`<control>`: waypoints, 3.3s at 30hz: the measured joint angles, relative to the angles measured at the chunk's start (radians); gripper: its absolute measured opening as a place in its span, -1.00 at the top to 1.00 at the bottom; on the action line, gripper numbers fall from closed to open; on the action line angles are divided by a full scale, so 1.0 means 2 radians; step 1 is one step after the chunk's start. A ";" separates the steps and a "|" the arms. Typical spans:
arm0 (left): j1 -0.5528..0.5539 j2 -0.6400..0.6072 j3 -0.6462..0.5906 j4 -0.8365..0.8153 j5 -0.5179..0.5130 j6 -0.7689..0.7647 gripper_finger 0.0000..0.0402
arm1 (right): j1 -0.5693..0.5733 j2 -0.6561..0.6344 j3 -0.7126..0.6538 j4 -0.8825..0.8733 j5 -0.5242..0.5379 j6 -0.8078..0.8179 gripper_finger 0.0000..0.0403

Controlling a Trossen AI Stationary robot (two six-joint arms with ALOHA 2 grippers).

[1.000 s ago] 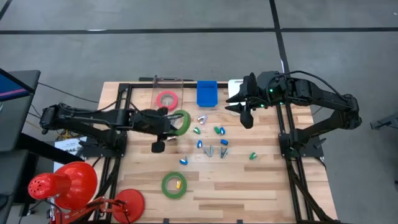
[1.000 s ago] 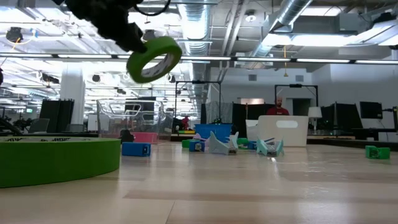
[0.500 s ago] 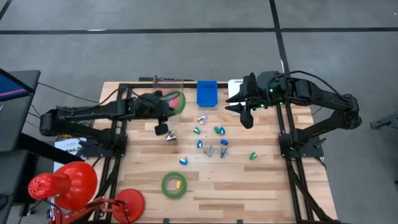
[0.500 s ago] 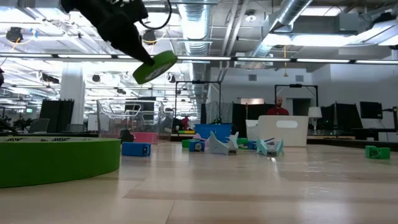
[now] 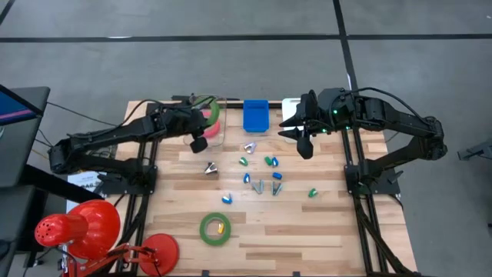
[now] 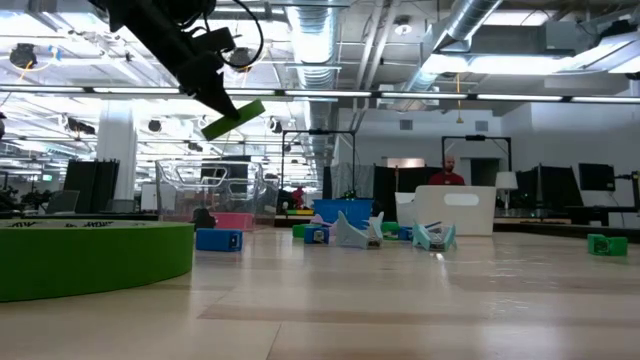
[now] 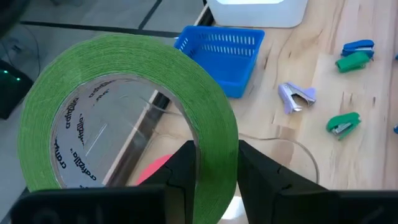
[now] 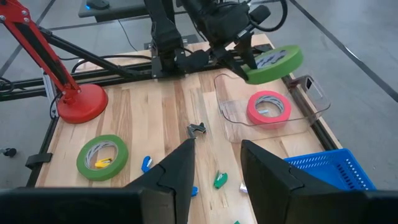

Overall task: Pick and place Stapler, Stapler remover, tape
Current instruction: Put the top green tape into the transparent bin, then put the green tape into the transparent bin

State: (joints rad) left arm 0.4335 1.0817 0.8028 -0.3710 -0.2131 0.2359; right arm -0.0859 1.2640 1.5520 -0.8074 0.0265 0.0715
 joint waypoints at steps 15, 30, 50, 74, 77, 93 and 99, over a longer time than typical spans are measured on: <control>-0.001 0.000 -0.027 -0.025 0.012 -0.048 0.48 | 0.000 0.000 0.000 0.000 0.000 0.000 0.39; -0.001 0.000 -0.029 -0.023 0.011 -0.047 0.34 | 0.000 0.000 0.000 0.000 0.000 0.000 0.39; -0.020 0.000 -0.029 -0.025 0.012 -0.057 -0.06 | 0.000 0.000 0.000 0.000 0.000 0.000 0.39; -0.179 0.000 -0.009 -0.025 0.076 -0.061 -0.04 | 0.000 0.000 0.000 0.000 0.000 -0.001 0.39; -0.207 0.000 -0.009 -0.026 0.079 -0.086 -0.04 | -0.001 0.000 0.000 0.000 0.000 -0.007 0.39; -0.314 0.000 0.024 -0.036 0.079 -0.161 -0.04 | -0.001 0.000 0.000 0.000 0.000 -0.014 0.39; -0.334 0.004 0.067 -0.119 0.079 -0.201 -0.04 | -0.001 0.000 0.000 0.000 0.000 -0.014 0.39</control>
State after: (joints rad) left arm -0.2342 1.0894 0.9370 -0.6099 -0.0549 -0.1667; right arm -0.0872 1.2640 1.5520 -0.8078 0.0265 0.0425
